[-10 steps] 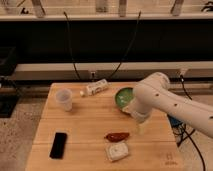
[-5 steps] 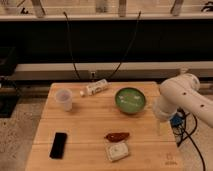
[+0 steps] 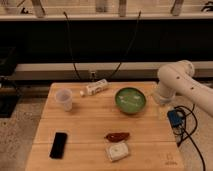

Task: Move the arm in a circular motion

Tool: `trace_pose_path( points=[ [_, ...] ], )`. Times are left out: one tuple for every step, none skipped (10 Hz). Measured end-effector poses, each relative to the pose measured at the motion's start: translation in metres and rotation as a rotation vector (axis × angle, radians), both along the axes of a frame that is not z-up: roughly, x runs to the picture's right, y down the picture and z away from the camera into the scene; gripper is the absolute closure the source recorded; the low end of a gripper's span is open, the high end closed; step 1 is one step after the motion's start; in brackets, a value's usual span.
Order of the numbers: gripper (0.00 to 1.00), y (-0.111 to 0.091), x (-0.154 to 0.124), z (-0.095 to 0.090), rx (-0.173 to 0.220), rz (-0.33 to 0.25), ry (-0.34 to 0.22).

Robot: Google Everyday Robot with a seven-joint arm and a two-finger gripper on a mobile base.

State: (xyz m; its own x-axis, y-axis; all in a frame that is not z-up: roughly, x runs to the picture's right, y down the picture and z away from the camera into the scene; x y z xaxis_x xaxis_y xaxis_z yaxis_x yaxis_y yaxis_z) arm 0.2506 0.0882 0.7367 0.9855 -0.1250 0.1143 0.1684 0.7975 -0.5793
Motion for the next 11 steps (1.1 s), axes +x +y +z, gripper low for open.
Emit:
trace_pose_path(
  points=[
    [0.2,-0.004,-0.011,0.002,0.004,-0.011,-0.003],
    [0.2,-0.008,-0.028,0.003,0.007,-0.027,-0.009],
    [0.2,-0.011,-0.046,0.004,0.008,-0.048,-0.019],
    [0.2,-0.013,-0.068,0.006,0.01,-0.073,-0.033],
    [0.2,-0.015,-0.09,0.007,0.013,-0.097,-0.051],
    [0.2,-0.015,-0.113,0.007,0.016,-0.122,-0.074],
    [0.2,-0.015,-0.129,0.006,0.018,-0.141,-0.093],
    [0.2,-0.013,-0.154,0.003,0.02,-0.172,-0.126],
    [0.2,-0.009,-0.174,-0.002,0.022,-0.204,-0.157],
    [0.2,0.001,-0.198,-0.012,0.023,-0.254,-0.203],
    [0.2,0.01,-0.209,-0.02,0.02,-0.283,-0.233]
  ],
)
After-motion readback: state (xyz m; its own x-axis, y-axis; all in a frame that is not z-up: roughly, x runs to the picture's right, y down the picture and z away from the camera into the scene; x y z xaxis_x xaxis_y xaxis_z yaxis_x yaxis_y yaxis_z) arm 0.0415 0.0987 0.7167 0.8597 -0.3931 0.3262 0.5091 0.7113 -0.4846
